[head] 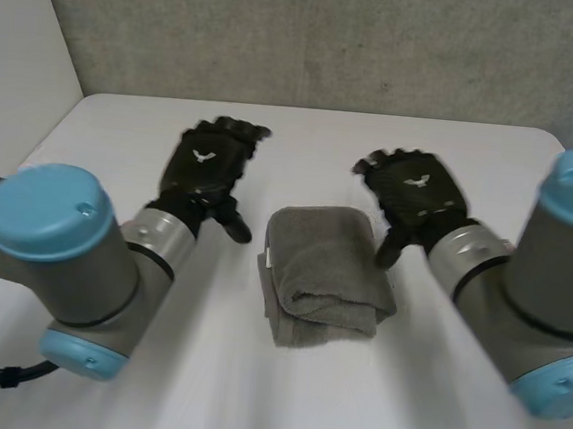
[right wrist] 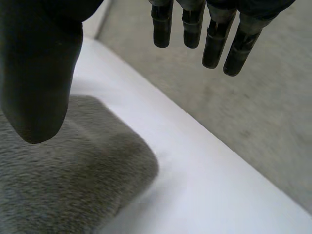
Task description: Fold the towel.
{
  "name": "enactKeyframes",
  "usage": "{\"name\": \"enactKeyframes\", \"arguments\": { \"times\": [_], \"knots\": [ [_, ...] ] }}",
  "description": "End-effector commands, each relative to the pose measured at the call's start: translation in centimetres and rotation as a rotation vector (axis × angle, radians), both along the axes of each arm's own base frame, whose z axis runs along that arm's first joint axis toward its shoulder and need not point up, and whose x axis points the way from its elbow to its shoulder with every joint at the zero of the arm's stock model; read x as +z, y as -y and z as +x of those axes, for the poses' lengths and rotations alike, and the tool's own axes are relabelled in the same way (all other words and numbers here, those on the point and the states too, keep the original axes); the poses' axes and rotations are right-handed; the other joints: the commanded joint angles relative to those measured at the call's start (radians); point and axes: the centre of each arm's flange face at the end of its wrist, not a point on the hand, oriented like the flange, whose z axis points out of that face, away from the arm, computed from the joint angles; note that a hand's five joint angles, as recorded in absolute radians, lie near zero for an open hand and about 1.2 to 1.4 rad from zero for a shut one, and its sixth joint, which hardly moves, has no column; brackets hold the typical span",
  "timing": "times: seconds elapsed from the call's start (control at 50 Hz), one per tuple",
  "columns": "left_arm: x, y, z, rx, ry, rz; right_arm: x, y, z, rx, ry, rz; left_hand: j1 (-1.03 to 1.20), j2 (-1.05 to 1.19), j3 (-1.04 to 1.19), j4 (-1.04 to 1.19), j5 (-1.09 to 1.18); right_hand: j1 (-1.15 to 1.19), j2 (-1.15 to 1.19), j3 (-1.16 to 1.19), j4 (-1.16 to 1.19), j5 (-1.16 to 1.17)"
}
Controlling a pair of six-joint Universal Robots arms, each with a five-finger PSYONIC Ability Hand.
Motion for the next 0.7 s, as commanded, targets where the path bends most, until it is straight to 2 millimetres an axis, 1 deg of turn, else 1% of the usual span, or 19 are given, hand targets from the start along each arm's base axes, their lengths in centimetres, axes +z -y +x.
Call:
{"name": "enactKeyframes", "arguments": {
  "times": [0.02,0.12,0.16,0.22,0.26,0.32,0.4,0.44,0.46,0.48,0.5,0.54,0.56,0.58,0.6,0.62,0.64,0.66,0.7],
  "knots": [
    [-2.0,-1.5,-3.2,-0.088,0.037,0.052,-0.6,1.4,-1.6,-0.021,0.061,0.069,-0.058,-0.059,-0.041,-0.069,-0.194,-0.064,-0.075,-0.068,-0.08,-0.06],
    [-4.5,-1.8,-4.4,-0.099,0.081,0.103,-3.7,2.2,-1.2,-0.003,0.024,0.142,-0.058,-0.059,-0.041,-0.069,-0.194,-0.064,-0.075,-0.068,-0.08,-0.06],
    [-5.4,-1.8,-4.5,-0.09,0.098,0.123,-5.8,2.7,-0.8,0.001,0.0,0.186,-0.058,-0.059,-0.041,-0.069,-0.194,-0.064,-0.075,-0.068,-0.08,-0.06],
    [-7.2,-1.6,-4.4,-0.069,0.13,0.158,-6.6,3.0,-0.6,0.004,-0.008,0.199,-0.058,-0.059,-0.041,-0.069,-0.194,-0.064,-0.075,-0.068,-0.08,-0.06],
    [-8.1,-1.6,-4.2,-0.058,0.146,0.182,-8.4,3.4,-0.3,0.003,-0.025,0.238,-0.061,-0.062,-0.044,-0.072,-0.197,-0.064,-0.075,-0.068,-0.08,-0.06],
    [-8.3,-1.7,-4.1,-0.056,0.152,0.189,-9.7,3.6,-0.2,0.005,-0.053,0.27,-0.063,-0.065,-0.047,-0.075,-0.2,-0.064,-0.075,-0.068,-0.08,-0.06],
    [-7.2,-1.7,-3.7,-0.047,0.147,0.186,-9.6,3.6,-0.4,0.006,-0.071,0.281,-0.075,-0.076,-0.059,-0.087,-0.212,-0.064,-0.075,-0.068,-0.08,-0.06],
    [-6.2,-1.6,-3.6,-0.044,0.138,0.175,-7.8,3.8,-0.3,0.001,-0.056,0.241,-0.078,-0.079,-0.062,-0.09,-0.215,-0.064,-0.075,-0.068,-0.08,-0.06],
    [-5.1,-1.7,-3.3,-0.039,0.13,0.166,-7.7,3.8,-0.3,0.001,-0.056,0.24,-0.081,-0.082,-0.065,-0.092,-0.218,-0.064,-0.075,-0.068,-0.08,-0.06],
    [-3.7,-1.6,-3.0,-0.032,0.118,0.152,-5.4,3.7,-0.3,-0.003,-0.027,0.192,-0.081,-0.082,-0.065,-0.093,-0.218,-0.064,-0.075,-0.068,-0.08,-0.06],
    [-3.7,-1.6,-3.0,-0.032,0.118,0.152,-5.4,3.7,-0.3,-0.003,-0.027,0.191,-0.081,-0.082,-0.065,-0.093,-0.218,-0.064,-0.075,-0.068,-0.08,-0.06],
    [-0.2,-1.0,-2.1,-0.003,0.08,0.112,-0.8,3.4,-0.6,-0.012,0.025,0.08,-0.081,-0.082,-0.065,-0.093,-0.218,-0.064,-0.075,-0.068,-0.08,-0.06],
    [-0.2,-1.0,-2.0,-0.002,0.079,0.112,-0.8,3.4,-0.6,-0.012,0.025,0.08,-0.081,-0.082,-0.065,-0.093,-0.218,-0.064,-0.075,-0.068,-0.08,-0.06],
    [1.8,-0.6,-1.2,0.023,0.057,0.086,1.1,3.3,-1.0,-0.024,0.049,0.032,-0.081,-0.082,-0.065,-0.093,-0.218,-0.064,-0.075,-0.068,-0.08,-0.06],
    [1.8,-0.6,-1.2,0.024,0.057,0.086,3.1,3.2,-1.3,-0.052,0.078,-0.017,-0.081,-0.082,-0.065,-0.093,-0.218,-0.064,-0.075,-0.068,-0.08,-0.06],
    [3.7,-0.3,-0.5,0.048,0.033,0.065,3.1,3.2,-1.3,-0.052,0.078,-0.018,-0.081,-0.082,-0.065,-0.093,-0.218,-0.064,-0.075,-0.068,-0.08,-0.06],
    [5.5,-0.2,0.0,0.068,0.0,0.048,5.1,3.3,-1.7,-0.092,0.115,-0.06,-0.081,-0.082,-0.065,-0.093,-0.218,-0.064,-0.075,-0.068,-0.08,-0.06],
    [5.5,-0.2,0.0,0.068,0.0,0.047,5.1,3.3,-1.7,-0.092,0.116,-0.06,-0.081,-0.082,-0.065,-0.093,-0.218,-0.064,-0.075,-0.068,-0.08,-0.06],
    [9.0,-0.5,1.1,0.095,-0.077,0.038,8.6,3.1,-2.9,-0.197,0.174,-0.138,-0.081,-0.082,-0.065,-0.093,-0.218,-0.064,-0.075,-0.068,-0.08,-0.06]
  ]
}}
